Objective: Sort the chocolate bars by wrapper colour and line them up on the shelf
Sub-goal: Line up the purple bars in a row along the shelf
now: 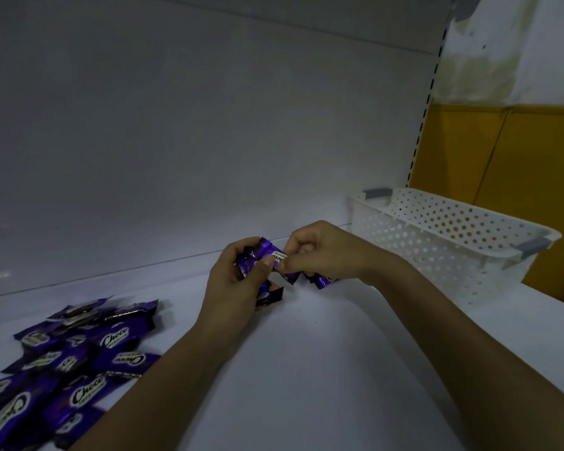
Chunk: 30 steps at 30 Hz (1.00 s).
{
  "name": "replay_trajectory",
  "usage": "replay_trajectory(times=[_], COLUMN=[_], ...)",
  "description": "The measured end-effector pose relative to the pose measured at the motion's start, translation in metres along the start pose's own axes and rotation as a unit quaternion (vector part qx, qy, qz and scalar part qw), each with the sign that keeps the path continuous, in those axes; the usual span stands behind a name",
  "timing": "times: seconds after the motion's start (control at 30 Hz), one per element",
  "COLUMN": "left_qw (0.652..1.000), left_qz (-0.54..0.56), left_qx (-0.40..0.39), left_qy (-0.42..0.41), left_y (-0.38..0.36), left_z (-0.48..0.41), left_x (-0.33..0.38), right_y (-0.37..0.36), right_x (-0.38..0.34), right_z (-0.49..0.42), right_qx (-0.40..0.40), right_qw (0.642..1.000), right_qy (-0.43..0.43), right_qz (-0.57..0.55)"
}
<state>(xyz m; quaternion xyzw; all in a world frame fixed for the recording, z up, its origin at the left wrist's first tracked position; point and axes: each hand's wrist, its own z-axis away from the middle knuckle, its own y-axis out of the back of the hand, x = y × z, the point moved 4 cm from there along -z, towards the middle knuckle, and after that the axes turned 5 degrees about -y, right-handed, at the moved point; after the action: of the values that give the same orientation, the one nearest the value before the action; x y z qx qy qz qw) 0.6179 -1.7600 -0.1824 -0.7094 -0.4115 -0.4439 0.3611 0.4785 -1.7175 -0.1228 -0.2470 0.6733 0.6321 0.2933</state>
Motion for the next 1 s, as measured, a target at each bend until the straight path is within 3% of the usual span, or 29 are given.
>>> replay_trajectory(times=[0.17,0.43,0.77,1.0], left_qw=[1.000,0.999,0.998,0.994], left_qz=[-0.014,-0.044,-0.065,-0.109], left_qx=[-0.005,0.011,0.013,0.007], left_qy=[-0.002,0.007,0.010,0.004], left_y=[-0.004,0.001,-0.001,-0.001], left_z=[0.002,0.002,0.003,0.007], left_x=[0.002,0.001,0.003,-0.001], right_y=[0.004,0.009,0.018,0.051], right_x=[0.004,0.007,0.019,0.033], right_z=[0.003,-0.004,-0.005,0.011], right_qx=[0.020,0.074,0.098,0.034], right_qw=[1.000,0.974,0.972,0.998], right_qy=[0.012,-0.006,-0.030,-0.058], right_qz=[-0.018,-0.214,-0.209,-0.012])
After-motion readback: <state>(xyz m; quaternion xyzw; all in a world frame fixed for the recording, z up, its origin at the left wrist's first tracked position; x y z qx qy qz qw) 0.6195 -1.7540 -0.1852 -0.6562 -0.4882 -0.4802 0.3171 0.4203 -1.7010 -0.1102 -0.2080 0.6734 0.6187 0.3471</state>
